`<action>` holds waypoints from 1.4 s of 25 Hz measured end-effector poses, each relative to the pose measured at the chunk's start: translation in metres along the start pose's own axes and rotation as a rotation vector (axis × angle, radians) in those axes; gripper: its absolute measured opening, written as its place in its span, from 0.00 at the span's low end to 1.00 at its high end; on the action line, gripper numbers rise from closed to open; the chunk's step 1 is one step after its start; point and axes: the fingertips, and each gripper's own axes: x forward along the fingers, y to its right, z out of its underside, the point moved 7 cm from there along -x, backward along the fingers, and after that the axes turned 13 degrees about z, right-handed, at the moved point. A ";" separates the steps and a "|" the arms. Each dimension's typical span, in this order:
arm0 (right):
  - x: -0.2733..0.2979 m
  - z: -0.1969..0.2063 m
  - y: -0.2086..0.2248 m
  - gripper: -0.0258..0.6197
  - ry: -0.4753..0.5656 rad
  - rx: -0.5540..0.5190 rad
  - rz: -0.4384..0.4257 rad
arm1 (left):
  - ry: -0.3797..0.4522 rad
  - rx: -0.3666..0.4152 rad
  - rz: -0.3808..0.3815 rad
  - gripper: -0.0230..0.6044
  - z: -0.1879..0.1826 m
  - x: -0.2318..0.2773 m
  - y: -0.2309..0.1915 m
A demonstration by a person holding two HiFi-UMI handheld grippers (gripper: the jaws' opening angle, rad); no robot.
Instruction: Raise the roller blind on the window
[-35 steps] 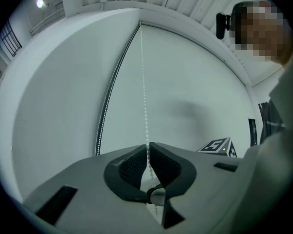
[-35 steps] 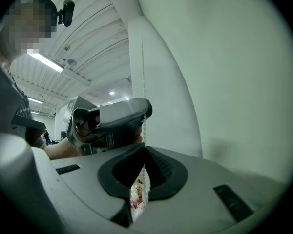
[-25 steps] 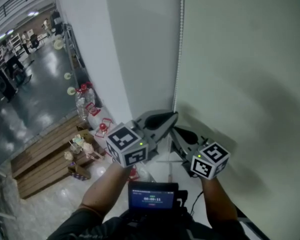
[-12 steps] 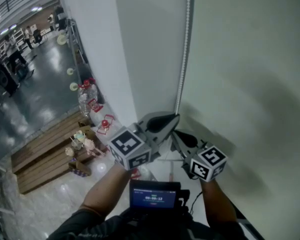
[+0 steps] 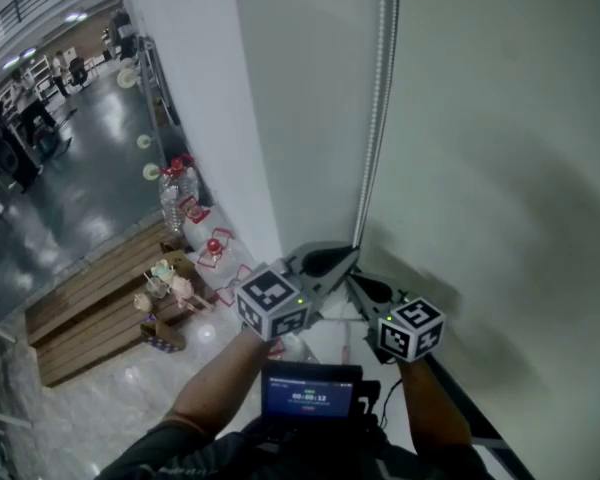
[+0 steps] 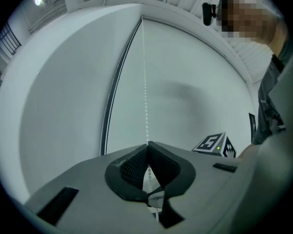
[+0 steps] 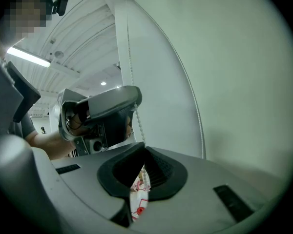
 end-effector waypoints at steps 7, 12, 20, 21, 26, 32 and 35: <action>-0.010 0.000 0.013 0.10 -0.005 -0.056 0.076 | 0.012 -0.021 -0.014 0.03 0.012 -0.007 -0.008; -0.036 -0.037 0.020 0.17 0.088 -0.070 0.080 | 0.027 -0.027 -0.014 0.03 0.011 -0.011 -0.007; -0.043 -0.079 -0.003 0.22 0.052 -0.194 0.027 | 0.034 -0.024 -0.002 0.03 0.013 -0.008 -0.003; -0.043 -0.076 -0.003 0.22 0.037 -0.200 0.028 | 0.032 -0.020 -0.006 0.03 0.015 -0.010 -0.004; -0.046 -0.072 0.003 0.23 0.043 -0.195 0.010 | 0.030 -0.012 -0.011 0.03 0.016 -0.012 -0.008; -0.042 -0.115 -0.012 0.23 0.185 -0.169 -0.019 | 0.026 -0.014 -0.003 0.03 0.014 -0.012 -0.006; -0.032 -0.130 -0.019 0.23 0.216 -0.188 -0.029 | 0.025 -0.012 0.008 0.03 0.013 -0.011 -0.005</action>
